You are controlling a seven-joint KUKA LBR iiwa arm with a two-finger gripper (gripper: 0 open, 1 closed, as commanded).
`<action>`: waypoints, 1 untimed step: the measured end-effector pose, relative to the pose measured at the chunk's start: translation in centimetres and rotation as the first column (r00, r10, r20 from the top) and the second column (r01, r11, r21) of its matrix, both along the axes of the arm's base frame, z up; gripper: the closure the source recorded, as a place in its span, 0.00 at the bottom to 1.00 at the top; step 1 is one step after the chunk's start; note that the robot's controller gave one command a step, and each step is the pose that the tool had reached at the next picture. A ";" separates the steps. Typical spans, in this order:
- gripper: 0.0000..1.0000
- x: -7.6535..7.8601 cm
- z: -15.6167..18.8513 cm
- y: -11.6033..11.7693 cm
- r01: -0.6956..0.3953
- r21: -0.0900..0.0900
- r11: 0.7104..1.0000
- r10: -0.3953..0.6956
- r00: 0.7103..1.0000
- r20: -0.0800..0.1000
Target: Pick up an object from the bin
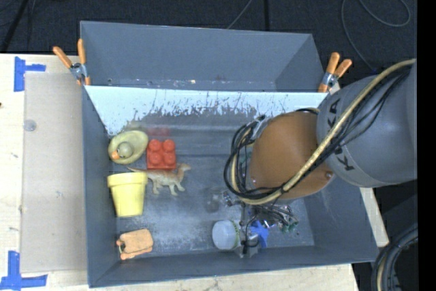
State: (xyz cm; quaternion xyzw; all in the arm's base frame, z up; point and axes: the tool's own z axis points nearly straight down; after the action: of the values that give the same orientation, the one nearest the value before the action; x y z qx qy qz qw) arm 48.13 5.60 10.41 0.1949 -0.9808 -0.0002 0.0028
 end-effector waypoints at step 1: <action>1.00 1.5 -3.5 -2.6 0.009 0.001 1.000 -0.009 1.000 0.000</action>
Offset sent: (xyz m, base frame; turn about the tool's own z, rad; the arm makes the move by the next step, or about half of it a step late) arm 0.0000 0.0000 0.0000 0.0000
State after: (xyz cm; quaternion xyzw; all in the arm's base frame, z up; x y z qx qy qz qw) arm 49.63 3.04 6.90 0.1906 -0.9817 -0.0007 0.0029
